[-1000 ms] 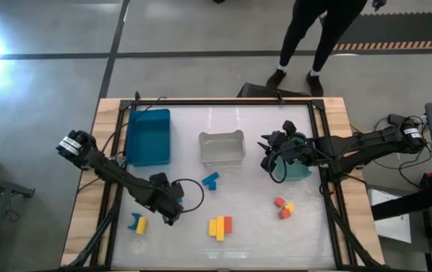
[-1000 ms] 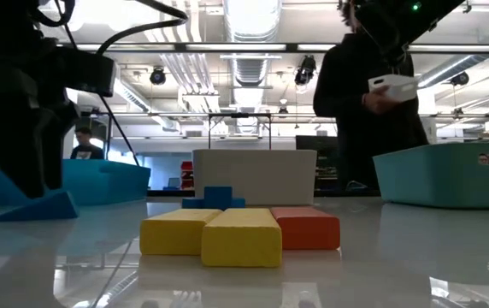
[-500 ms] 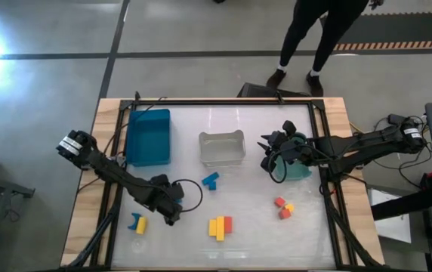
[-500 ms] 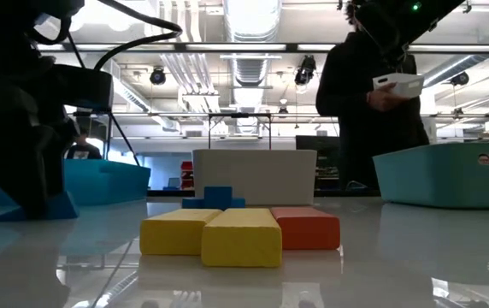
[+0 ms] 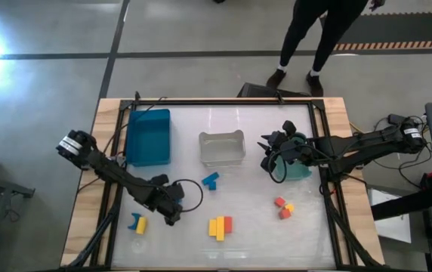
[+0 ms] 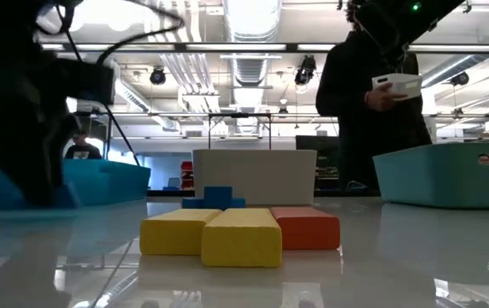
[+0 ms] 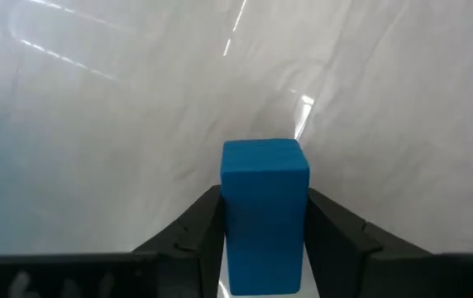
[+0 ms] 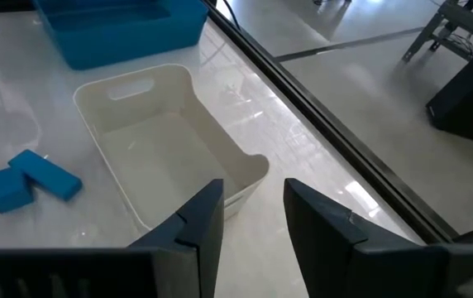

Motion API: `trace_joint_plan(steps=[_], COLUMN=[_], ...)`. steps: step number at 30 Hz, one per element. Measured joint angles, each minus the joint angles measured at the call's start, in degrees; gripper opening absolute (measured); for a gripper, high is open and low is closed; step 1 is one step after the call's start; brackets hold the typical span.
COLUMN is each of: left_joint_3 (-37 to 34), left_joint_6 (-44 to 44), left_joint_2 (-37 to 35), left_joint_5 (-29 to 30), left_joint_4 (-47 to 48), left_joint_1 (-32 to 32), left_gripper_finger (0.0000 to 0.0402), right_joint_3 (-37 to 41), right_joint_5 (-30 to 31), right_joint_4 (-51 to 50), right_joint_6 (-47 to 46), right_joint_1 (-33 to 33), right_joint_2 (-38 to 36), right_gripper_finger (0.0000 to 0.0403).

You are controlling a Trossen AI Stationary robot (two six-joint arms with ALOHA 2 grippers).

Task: Sort & place blocks by color
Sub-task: Put the blue block into the gray bin

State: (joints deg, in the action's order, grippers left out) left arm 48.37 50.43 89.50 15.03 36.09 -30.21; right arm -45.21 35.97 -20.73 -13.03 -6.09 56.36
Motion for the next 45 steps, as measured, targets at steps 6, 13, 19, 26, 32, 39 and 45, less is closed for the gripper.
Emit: trace_joint_plan(steps=[6, 13, 19, 26, 32, 39, 45], left_joint_3=[5.3, 6.9, 6.5, 6.3, 7.4, 10.5, 16.0], left_joint_6=[0.0, 0.0, -2.9, -12.3, -17.9, -24.2, -36.9], left_joint_2=[-5.7, -17.4, -23.6, -22.9, -19.7, -15.6, -11.2], left_joint_5=[0.7, 3.9, 8.1, 9.4, 9.0, 3.2, 1.6], left_joint_4=[10.1, 19.1, 24.9, 24.3, 20.1, 11.8, 0.3], left_joint_1=[3.4, 15.2, 31.1, 48.1, 50.9, 48.4, 43.1], left_gripper_finger=[0.0116, 0.0120, 0.0127, 0.0130, 0.0131, 0.0131, 0.0132], right_joint_3=[0.0, 0.3, 0.4, 0.4, 0.4, 0.5, 0.5], right_joint_5=[0.0, 0.0, 0.0, 0.0, 0.0, 0.0, 0.0], right_joint_4=[0.0, 0.0, -0.1, -0.3, -1.0, -1.7, -1.8], right_joint_6=[0.2, 0.5, 0.6, 1.2, 1.2, 1.3, 1.3], right_joint_1=[0.0, 0.0, 0.0, 0.0, 0.0, 0.0, 0.0], right_joint_2=[0.0, 0.0, 0.0, 0.0, 0.0, 0.0, 0.0], right_gripper_finger=[0.0118, 0.0118, 0.0118, 0.0118, 0.0118, 0.0118, 0.0118])
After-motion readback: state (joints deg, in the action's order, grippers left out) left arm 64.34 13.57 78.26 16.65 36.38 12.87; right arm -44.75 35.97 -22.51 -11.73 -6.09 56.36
